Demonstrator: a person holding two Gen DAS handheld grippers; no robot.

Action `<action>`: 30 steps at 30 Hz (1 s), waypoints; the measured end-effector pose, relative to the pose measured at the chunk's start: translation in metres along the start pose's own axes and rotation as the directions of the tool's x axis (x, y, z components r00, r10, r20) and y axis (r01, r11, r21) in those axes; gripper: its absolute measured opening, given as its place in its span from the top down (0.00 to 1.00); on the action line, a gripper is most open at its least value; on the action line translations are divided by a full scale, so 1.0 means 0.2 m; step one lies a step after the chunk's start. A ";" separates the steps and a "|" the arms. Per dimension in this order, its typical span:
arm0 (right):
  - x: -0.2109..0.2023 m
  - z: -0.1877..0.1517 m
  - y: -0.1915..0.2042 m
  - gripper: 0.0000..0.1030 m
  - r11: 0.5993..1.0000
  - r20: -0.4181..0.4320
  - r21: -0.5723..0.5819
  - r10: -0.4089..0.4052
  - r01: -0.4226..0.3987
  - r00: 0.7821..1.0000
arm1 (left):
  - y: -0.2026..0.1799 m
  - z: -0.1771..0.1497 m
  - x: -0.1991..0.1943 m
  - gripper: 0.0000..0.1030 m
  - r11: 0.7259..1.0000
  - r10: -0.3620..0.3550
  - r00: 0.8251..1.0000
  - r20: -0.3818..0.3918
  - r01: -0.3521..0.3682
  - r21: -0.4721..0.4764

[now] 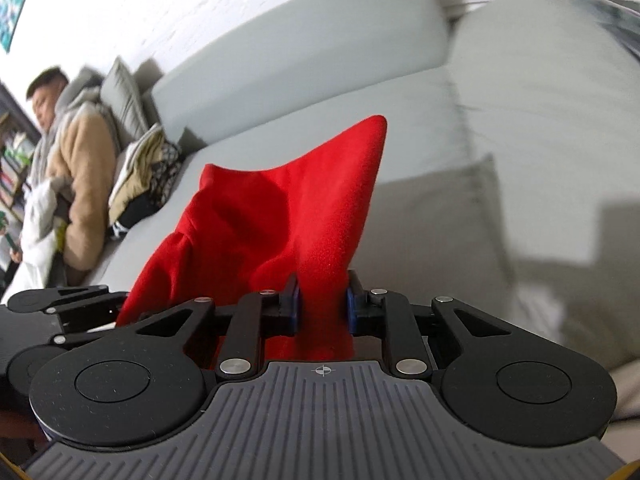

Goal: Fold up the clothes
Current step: 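Grasp the folded sweatshirt with the left tool while the right tool grasps it too, then carry the sweatshirt onto the other sofa cushion and open both tools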

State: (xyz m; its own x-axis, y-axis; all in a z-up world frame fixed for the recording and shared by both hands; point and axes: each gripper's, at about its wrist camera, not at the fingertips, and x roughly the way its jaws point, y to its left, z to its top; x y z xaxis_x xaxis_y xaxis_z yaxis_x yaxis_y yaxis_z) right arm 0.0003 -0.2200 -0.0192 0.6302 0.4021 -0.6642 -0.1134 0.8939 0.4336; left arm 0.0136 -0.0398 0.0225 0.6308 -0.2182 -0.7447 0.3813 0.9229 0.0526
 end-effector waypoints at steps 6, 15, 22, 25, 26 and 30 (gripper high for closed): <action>-0.29 -0.06 -0.35 0.79 0.993 0.070 0.095 -0.074 0.067 0.995 | -0.35 0.11 0.08 0.85 0.991 -0.107 0.994 0.017 0.105 0.088; -0.48 0.18 -0.88 0.79 0.951 0.178 0.231 -0.251 0.208 0.952 | -0.84 0.48 0.40 0.85 0.974 -0.211 0.977 0.041 0.206 0.088; -0.54 0.41 -1.16 0.78 0.915 0.208 0.286 -0.348 0.283 0.914 | -1.04 0.75 0.65 0.68 0.968 -0.251 0.968 0.001 0.251 -0.021; -0.48 0.44 -1.28 0.59 0.882 0.165 0.304 -0.420 0.359 0.892 | -1.02 0.73 0.81 0.47 0.973 -0.221 0.972 -0.084 0.214 -0.080; -0.46 0.43 -1.32 0.46 0.860 0.130 0.314 -0.459 0.402 0.879 | -1.00 0.71 0.82 0.47 0.974 -0.214 0.972 -0.097 0.205 -0.093; -0.53 0.34 -1.36 0.40 0.849 0.110 0.341 -0.462 0.403 0.880 | -0.87 0.60 0.72 0.40 0.970 -0.227 0.973 -0.050 0.221 -0.096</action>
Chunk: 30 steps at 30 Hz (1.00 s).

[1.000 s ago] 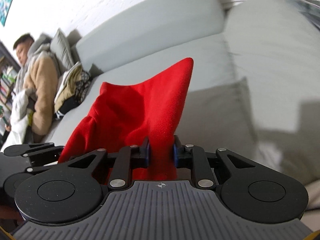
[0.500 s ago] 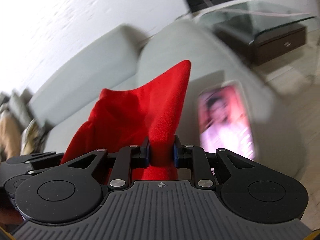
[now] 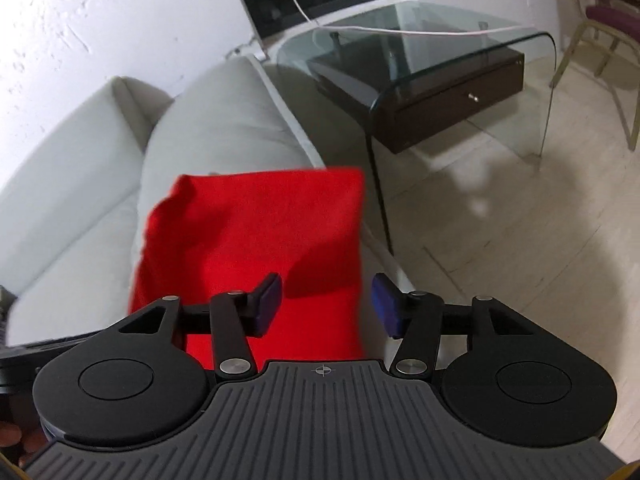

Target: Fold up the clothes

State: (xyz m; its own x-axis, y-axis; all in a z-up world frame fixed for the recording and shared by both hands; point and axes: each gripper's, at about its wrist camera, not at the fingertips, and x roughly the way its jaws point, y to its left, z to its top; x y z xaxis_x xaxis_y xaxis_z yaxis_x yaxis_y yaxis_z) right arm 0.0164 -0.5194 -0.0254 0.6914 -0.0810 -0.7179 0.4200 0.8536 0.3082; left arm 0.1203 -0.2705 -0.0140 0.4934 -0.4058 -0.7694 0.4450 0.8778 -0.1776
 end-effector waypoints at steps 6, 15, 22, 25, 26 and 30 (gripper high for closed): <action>-0.28 -0.20 0.09 0.56 0.996 0.043 -0.048 0.076 -0.074 0.996 | 0.01 -0.20 -0.30 0.46 0.994 -0.009 0.998 0.066 0.002 0.112; -0.57 -0.35 0.35 0.49 0.968 -0.066 -0.234 0.077 -0.090 0.995 | -0.19 -0.28 -0.56 0.31 0.989 0.012 0.999 0.043 -0.019 0.150; -0.94 -0.25 0.50 0.39 0.936 -0.047 -0.347 0.045 -0.058 0.998 | -0.24 -0.25 -0.85 0.17 0.989 -0.016 0.992 0.128 -0.003 0.146; -1.06 -0.25 0.54 0.37 0.931 -0.059 -0.362 0.026 -0.046 0.998 | -0.25 -0.25 -0.94 0.16 0.992 -0.032 0.992 0.122 0.017 0.123; -1.10 -0.25 0.55 0.36 0.930 -0.067 -0.364 0.022 -0.045 0.998 | -0.26 -0.25 -0.97 0.16 0.993 -0.037 0.992 0.121 0.023 0.118; -1.24 -0.24 0.56 0.35 0.938 -0.099 -0.344 0.010 -0.044 0.995 | -0.29 -0.26 -1.09 0.08 0.993 -0.048 0.993 0.110 0.036 0.115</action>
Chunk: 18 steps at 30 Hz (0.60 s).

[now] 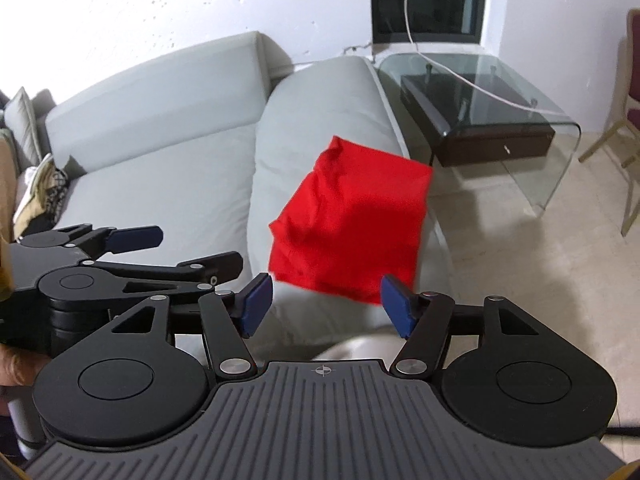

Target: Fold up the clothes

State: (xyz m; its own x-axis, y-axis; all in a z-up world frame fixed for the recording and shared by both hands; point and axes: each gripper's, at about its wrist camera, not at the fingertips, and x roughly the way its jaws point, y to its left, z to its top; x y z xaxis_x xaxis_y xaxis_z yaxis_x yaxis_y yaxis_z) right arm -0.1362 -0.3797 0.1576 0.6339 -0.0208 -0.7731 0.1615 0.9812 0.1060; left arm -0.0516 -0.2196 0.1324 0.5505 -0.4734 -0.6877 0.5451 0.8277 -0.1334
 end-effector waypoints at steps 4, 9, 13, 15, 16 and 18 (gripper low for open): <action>-0.08 -0.02 -0.01 0.32 1.000 -0.008 -0.005 -0.026 0.026 1.000 | -0.04 0.00 0.01 0.02 1.000 -0.006 0.999 -0.037 0.006 0.003; -0.09 -0.06 -0.03 0.32 0.998 -0.020 -0.005 -0.069 0.069 0.997 | -0.09 -0.04 0.07 0.02 1.000 -0.023 0.998 -0.060 0.024 0.015; -0.05 -0.09 -0.07 0.32 0.996 -0.030 0.010 -0.084 0.084 0.996 | -0.11 -0.08 0.13 0.02 1.000 -0.025 0.997 -0.077 0.026 0.010; -0.03 -0.11 -0.08 0.32 0.996 -0.036 0.018 -0.086 0.087 0.996 | -0.11 -0.09 0.15 0.02 1.000 -0.019 0.995 -0.093 0.020 0.009; -0.02 -0.12 -0.09 0.32 0.996 -0.038 0.022 -0.086 0.087 0.996 | -0.11 -0.09 0.16 0.02 1.000 -0.016 0.995 -0.100 0.017 0.009; 0.00 -0.13 -0.10 0.32 0.996 -0.043 0.032 -0.082 0.084 0.996 | -0.11 -0.10 0.17 0.02 1.000 -0.012 0.994 -0.111 0.013 0.010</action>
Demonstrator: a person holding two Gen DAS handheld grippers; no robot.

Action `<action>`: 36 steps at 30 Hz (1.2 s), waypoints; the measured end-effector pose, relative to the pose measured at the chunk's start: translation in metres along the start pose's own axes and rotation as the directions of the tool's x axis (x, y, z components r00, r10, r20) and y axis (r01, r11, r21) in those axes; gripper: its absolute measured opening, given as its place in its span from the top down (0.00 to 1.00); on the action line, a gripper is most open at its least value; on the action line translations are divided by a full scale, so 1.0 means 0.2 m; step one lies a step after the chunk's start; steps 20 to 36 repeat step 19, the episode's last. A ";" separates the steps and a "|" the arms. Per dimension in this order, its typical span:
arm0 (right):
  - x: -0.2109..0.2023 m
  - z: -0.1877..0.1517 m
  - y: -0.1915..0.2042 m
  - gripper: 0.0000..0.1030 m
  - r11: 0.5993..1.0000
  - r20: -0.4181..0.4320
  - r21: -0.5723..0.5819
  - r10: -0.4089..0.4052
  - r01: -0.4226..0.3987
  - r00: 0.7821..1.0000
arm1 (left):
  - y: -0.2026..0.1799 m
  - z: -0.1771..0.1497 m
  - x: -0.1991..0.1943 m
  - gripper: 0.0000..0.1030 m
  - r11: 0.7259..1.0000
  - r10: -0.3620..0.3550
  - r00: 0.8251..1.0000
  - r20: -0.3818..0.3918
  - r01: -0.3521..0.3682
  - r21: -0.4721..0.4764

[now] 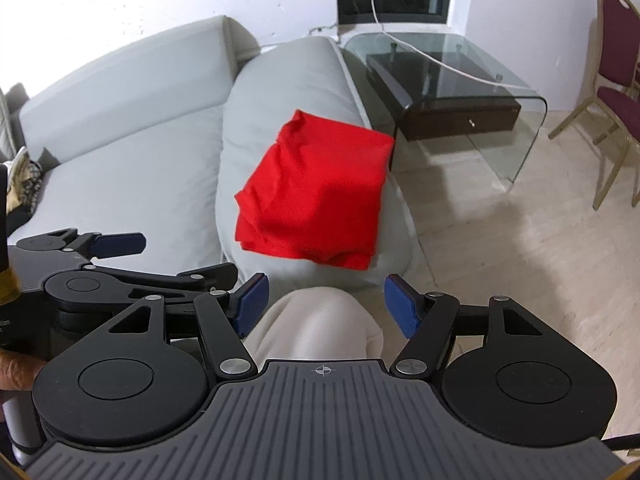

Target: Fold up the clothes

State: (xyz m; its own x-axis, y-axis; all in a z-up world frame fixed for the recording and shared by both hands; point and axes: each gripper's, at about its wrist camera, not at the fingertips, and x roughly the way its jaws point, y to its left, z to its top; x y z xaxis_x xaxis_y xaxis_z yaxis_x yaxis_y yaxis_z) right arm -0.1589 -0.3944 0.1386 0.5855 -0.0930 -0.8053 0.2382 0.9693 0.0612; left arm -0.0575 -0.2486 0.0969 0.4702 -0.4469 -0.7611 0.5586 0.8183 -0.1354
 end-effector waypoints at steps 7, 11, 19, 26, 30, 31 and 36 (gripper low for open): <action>0.02 -0.02 -0.02 0.32 1.000 0.001 0.018 0.009 -0.009 1.000 | 0.00 -0.01 0.02 0.05 1.000 -0.013 1.000 0.004 0.012 0.011; 0.03 -0.02 -0.02 0.32 1.000 0.007 0.023 0.008 -0.009 1.000 | 0.00 -0.01 0.02 0.04 1.000 -0.017 1.000 0.025 0.017 0.015; 0.04 -0.03 -0.03 0.32 0.999 0.008 0.036 0.013 -0.013 1.000 | -0.01 -0.02 0.02 0.02 1.000 -0.001 0.999 0.040 0.001 0.017; 0.04 -0.03 -0.03 0.32 0.999 0.008 0.036 0.013 -0.013 1.000 | -0.01 -0.02 0.02 0.02 1.000 -0.001 0.999 0.040 0.001 0.017; 0.04 -0.03 -0.03 0.32 0.999 0.008 0.036 0.013 -0.013 1.000 | -0.01 -0.02 0.02 0.02 1.000 -0.001 0.999 0.040 0.001 0.017; 0.04 -0.03 -0.03 0.32 0.999 0.008 0.036 0.013 -0.013 1.000 | -0.01 -0.02 0.02 0.02 1.000 -0.001 0.999 0.040 0.001 0.017; 0.04 -0.03 -0.03 0.32 0.999 0.008 0.036 0.013 -0.013 1.000 | -0.01 -0.02 0.02 0.02 1.000 -0.001 0.999 0.040 0.001 0.017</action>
